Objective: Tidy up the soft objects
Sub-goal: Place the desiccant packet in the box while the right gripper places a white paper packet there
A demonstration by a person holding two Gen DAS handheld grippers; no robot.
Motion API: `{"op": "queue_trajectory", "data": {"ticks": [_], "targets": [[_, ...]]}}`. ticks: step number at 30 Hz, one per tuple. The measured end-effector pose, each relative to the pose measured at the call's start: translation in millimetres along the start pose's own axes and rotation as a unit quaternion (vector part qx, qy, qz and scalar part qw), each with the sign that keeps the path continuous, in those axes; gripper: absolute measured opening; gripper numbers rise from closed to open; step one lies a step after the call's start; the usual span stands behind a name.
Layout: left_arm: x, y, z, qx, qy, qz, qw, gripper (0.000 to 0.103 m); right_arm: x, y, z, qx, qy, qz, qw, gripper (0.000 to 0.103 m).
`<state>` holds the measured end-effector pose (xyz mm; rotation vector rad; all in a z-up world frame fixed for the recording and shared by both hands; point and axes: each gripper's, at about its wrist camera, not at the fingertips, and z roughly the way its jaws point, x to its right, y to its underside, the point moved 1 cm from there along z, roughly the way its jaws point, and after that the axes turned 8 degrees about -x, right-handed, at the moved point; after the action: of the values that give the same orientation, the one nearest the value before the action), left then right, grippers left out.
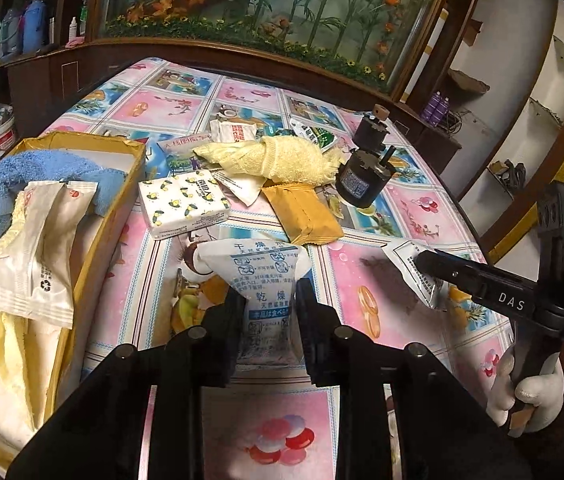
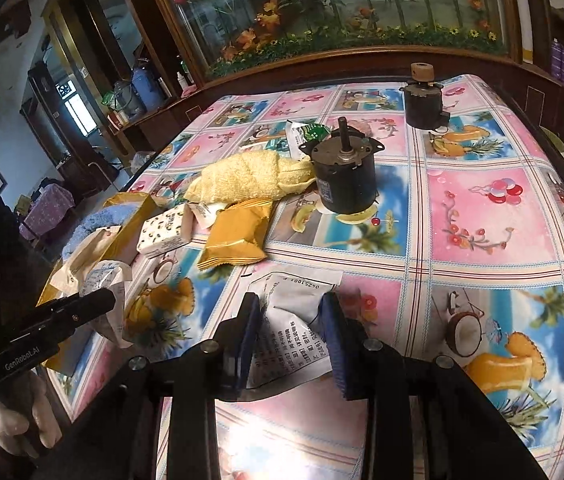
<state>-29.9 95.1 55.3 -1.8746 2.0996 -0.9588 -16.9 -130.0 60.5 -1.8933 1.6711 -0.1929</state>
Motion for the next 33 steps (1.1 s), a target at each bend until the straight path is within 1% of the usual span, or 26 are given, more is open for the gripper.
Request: {"op": "queue_trajectory", "data": {"ticks": [3, 5, 6, 9, 11, 15, 19, 21, 23, 25, 26, 28, 30, 31, 33], "targets": [[-6, 1, -22, 0.016, 0.003, -0.007, 0.9998, 0.023, -16, -1, -11, 0.004, -0.022, -0.008, 1.000, 0.033], [-17, 1, -38, 0.027, -0.004, -0.017, 0.9995, 0.023, -31, -5, -14, 0.005, -0.040, -0.017, 0.999, 0.033], [-24, 2, -47, 0.033, -0.012, -0.022, 0.9991, 0.023, -41, -6, -15, 0.005, -0.052, -0.023, 0.998, 0.033], [-48, 4, -66, 0.042, -0.053, -0.034, 0.9971, 0.023, -73, -13, -12, -0.001, -0.084, -0.042, 0.996, 0.033], [-72, 7, -74, 0.038, -0.076, -0.053, 0.9949, 0.023, -95, -19, -4, -0.014, -0.105, -0.054, 0.993, 0.033], [-116, 12, -79, 0.029, -0.111, -0.089, 0.9894, 0.023, -143, -32, 19, -0.042, -0.140, -0.076, 0.986, 0.033], [-153, 15, -68, 0.013, -0.125, -0.116, 0.9852, 0.023, -193, -39, 48, -0.068, -0.164, -0.102, 0.979, 0.033], [-169, 17, -57, -0.005, -0.132, -0.134, 0.9821, 0.023, -214, -42, 67, -0.089, -0.175, -0.110, 0.974, 0.033], [-187, 17, -46, -0.016, -0.136, -0.159, 0.9778, 0.025, -232, -43, 85, -0.110, -0.182, -0.118, 0.970, 0.033], [-199, 17, -39, -0.025, -0.139, -0.176, 0.9742, 0.033, -248, -44, 101, -0.126, -0.186, -0.128, 0.966, 0.033], [-204, 17, -37, -0.027, -0.133, -0.184, 0.9734, 0.036, -255, -42, 109, -0.134, -0.185, -0.134, 0.964, 0.033], [-210, 18, -37, -0.022, -0.128, -0.200, 0.9711, 0.043, -266, -39, 121, -0.147, -0.183, -0.146, 0.961, 0.033], [-215, 20, -42, -0.014, -0.119, -0.216, 0.9691, 0.044, -273, -35, 130, -0.154, -0.169, -0.160, 0.960, 0.034], [-217, 22, -44, -0.011, -0.111, -0.225, 0.9680, 0.047, -278, -33, 135, -0.156, -0.157, -0.168, 0.961, 0.035], [-217, 23, -52, -0.001, -0.098, -0.232, 0.9679, 0.050, -280, -30, 141, -0.156, -0.147, -0.177, 0.961, 0.036]]}}
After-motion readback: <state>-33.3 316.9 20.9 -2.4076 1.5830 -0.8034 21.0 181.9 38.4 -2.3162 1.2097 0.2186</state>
